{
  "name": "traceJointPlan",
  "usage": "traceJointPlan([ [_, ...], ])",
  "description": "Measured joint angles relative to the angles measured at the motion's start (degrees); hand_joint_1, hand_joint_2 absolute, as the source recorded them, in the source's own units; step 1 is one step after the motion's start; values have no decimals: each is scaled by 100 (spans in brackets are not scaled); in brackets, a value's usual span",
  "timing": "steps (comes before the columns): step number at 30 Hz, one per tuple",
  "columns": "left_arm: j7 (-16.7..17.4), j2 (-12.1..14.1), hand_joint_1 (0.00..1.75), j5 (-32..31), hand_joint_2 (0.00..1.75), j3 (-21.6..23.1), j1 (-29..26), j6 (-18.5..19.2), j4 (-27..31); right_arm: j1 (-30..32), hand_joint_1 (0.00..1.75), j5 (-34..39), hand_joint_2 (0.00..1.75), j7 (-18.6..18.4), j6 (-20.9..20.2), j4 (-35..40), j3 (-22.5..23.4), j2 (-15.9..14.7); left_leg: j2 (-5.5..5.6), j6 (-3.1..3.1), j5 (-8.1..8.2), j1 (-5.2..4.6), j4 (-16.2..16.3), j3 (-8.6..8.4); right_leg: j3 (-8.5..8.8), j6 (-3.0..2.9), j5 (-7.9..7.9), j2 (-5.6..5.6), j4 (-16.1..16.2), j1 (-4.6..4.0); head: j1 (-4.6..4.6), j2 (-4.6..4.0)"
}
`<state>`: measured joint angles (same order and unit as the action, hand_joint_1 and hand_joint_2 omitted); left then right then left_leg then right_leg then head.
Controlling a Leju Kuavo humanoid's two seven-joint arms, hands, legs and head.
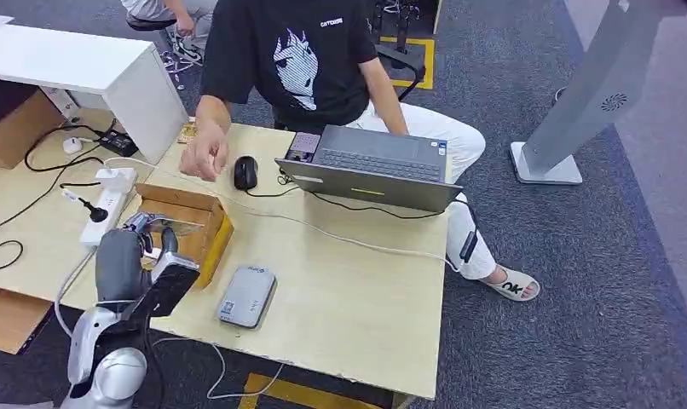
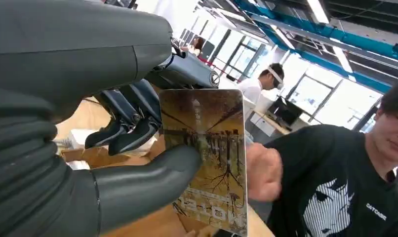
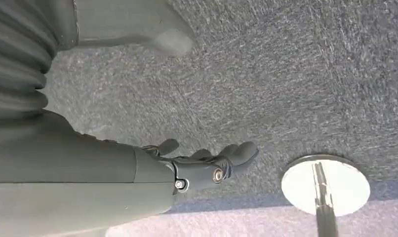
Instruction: Pass the card to the sensor for recognition and then transmit it.
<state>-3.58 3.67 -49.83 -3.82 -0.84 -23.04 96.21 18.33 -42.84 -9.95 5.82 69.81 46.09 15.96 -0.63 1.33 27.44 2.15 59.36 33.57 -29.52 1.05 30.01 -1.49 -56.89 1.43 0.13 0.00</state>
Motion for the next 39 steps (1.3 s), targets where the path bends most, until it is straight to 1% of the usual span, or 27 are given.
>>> traceJointPlan([
  [5,-17,22,175,28,175,42,-10,35,4,-57,0,-147,175,107,-42,-112,164,0,3,0,0,0,0,1,12,0,0,-2,0,0,0,0],
  [7,-18,48,175,-17,175,61,-20,131,22,-62,0,-162,175,110,-42,-138,186,0,2,0,0,0,0,1,12,0,0,-2,0,0,0,0],
  [9,72,90,175,-215,175,107,-64,287,77,-60,0,-153,175,92,-42,-151,193,0,2,0,0,0,0,1,12,0,0,-2,0,0,0,0],
  [11,330,151,175,-569,175,206,-145,584,179,-56,0,-77,175,-4,-46,-153,193,0,2,0,0,0,0,1,11,0,0,-2,0,0,2,0],
  [13,536,210,175,-798,175,284,-208,796,236,-53,0,-22,175,-81,-44,-149,193,0,2,0,0,0,0,1,11,0,0,-2,0,0,0,0],
  [14,713,280,175,-971,175,361,-261,982,278,-50,0,48,175,-146,-44,-144,184,0,1,0,0,0,0,1,11,0,0,-1,0,0,2,0],
  [16,918,396,175,-1227,175,461,-345,1161,297,-32,0,85,175,-210,-44,-123,158,0,1,0,0,0,0,1,8,0,0,-1,0,0,4,0],
  [19,1130,599,175,-1640,175,590,-481,1285,286,-16,0,135,175,-260,-81,-99,110,0,1,0,0,0,-1,1,-1,1,1,-1,0,0,2,0],
  [22,1185,749,175,-1702,175,667,-556,1296,217,-11,0,133,175,-262,-96,-85,88,0,1,0,0,0,-1,1,-1,1,2,-2,0,0,2,0],
  [28,1198,863,175,-1738,175,745,-599,1311,151,-1,0,133,175,-264,-105,-81,75,2,1,0,0,0,-1,1,1,1,1,-2,0,0,0,0],
  [33,1423,1022,175,-2211,175,813,-632,1322,35,0,0,115,175,-247,-160,-70,72,0,1,0,0,0,-1,1,1,1,1,-2,0,0,0,0],
  [35,1478,1058,175,-2361,175,824,-646,1289,-66,2,0,91,175,-249,-164,-68,72,2,1,0,0,0,-1,1,0,1,1,-2,0,0,2,0],
  [39,1604,1213,175,-2870,175,933,-674,1191,-363,10,0,109,175,-242,-212,-66,72,0,1,0,0,0,-2,1,-1,0,2,-1,0,0,2,0],
])
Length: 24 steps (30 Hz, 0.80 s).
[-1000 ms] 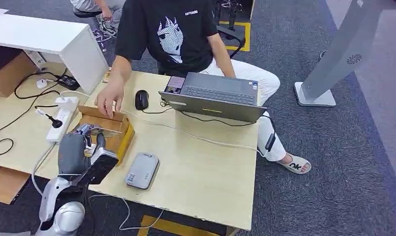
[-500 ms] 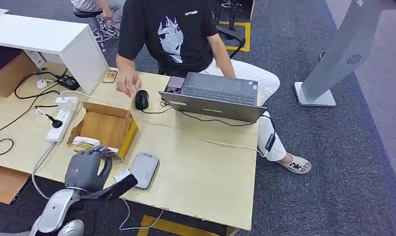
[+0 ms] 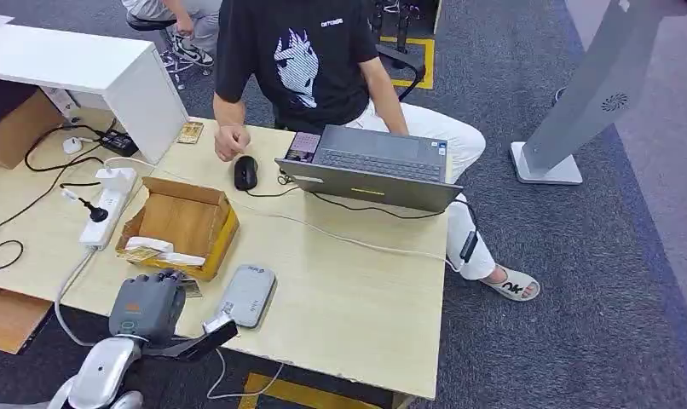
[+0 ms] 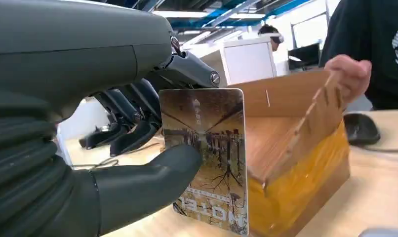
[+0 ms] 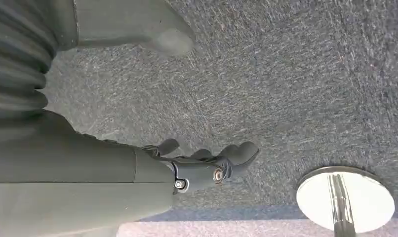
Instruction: Pass the card to the sensor for recognition and then transmit it.
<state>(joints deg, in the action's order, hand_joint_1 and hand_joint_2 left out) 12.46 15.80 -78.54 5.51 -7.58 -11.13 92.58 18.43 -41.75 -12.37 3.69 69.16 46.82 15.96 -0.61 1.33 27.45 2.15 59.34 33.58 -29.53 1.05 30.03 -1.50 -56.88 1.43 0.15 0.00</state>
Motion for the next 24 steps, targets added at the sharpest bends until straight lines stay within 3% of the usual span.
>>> traceJointPlan([
  [11,190,44,175,-638,175,343,161,-428,-780,-96,0,-398,175,529,-210,-61,70,2,2,0,0,-1,1,0,3,1,-1,-2,0,1,0,0],
  [24,184,-75,175,-832,175,450,393,-566,-1139,-170,0,-717,175,756,-291,-171,236,0,2,0,0,0,0,2,4,1,0,-2,0,0,-2,0],
])
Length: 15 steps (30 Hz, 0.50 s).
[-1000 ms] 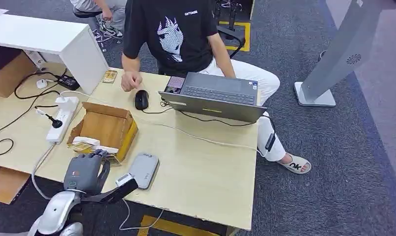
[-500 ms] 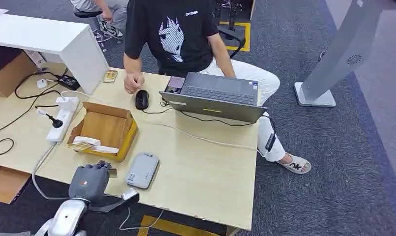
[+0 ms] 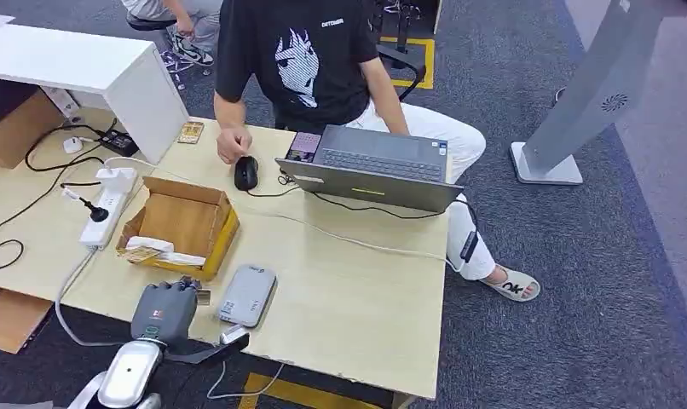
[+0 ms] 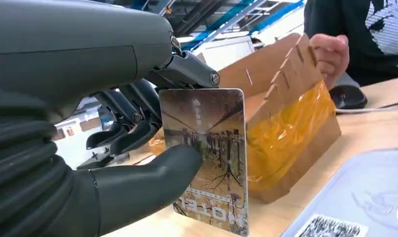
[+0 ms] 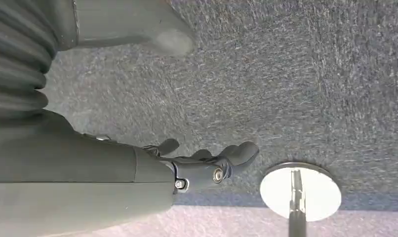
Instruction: Pass the card to the sensor for recognition and then transmit it.
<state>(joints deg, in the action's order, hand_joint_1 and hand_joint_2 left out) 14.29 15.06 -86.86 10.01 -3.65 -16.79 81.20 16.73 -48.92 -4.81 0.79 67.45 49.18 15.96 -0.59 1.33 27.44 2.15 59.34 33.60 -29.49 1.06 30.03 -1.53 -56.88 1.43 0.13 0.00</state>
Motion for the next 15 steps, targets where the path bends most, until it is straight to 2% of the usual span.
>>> traceJointPlan([
  [9,-15,-151,175,35,175,17,122,-129,-52,-25,0,-89,175,85,-20,-57,103,0,1,0,0,0,1,-1,9,0,-1,0,0,0,-2,0],
  [15,-74,-199,175,225,175,17,161,-116,148,-25,0,-96,175,59,-11,-57,105,2,1,0,0,0,1,0,8,0,-1,-1,0,0,2,0],
])
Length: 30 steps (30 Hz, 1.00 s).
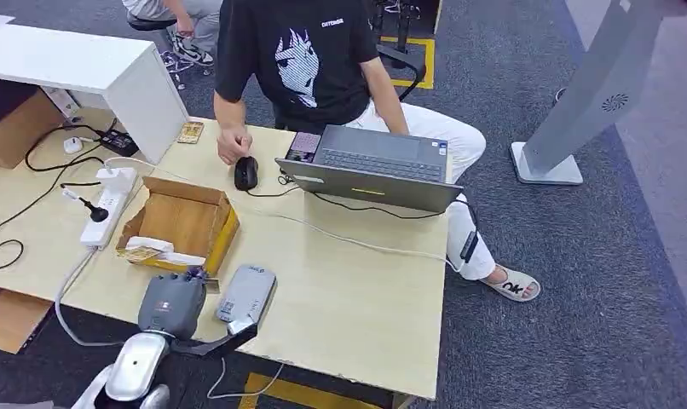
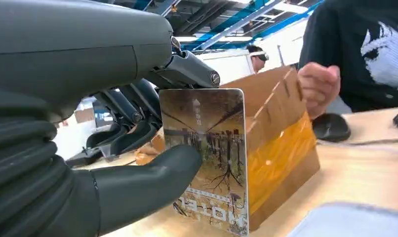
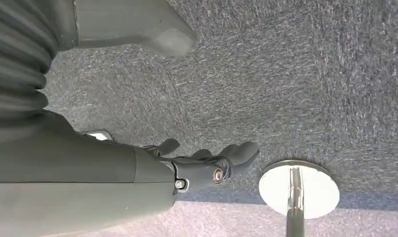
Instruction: Pass the card to the sensor for recognition and then transmit it.
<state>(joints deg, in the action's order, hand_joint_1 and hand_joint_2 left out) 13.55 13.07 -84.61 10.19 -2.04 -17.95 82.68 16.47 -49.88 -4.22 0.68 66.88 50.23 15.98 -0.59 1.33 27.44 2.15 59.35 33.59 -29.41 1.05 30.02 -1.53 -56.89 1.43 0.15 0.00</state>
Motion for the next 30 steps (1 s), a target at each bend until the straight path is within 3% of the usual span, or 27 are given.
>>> traceJointPlan([
  [8,-44,-2,175,131,175,0,46,53,300,-20,0,-230,175,4,0,-59,46,-2,0,0,0,0,0,0,2,0,0,0,0,0,-2,0],
  [15,-61,-83,175,107,175,0,93,109,319,-164,0,-654,175,192,-24,-249,391,-2,2,0,0,0,0,0,2,0,0,-1,0,0,-2,0],
  [30,-109,-208,175,-48,175,90,246,57,-87,-226,0,-828,175,301,-50,-444,586,-2,3,0,0,0,0,1,2,0,0,-2,0,0,-2,0],
])
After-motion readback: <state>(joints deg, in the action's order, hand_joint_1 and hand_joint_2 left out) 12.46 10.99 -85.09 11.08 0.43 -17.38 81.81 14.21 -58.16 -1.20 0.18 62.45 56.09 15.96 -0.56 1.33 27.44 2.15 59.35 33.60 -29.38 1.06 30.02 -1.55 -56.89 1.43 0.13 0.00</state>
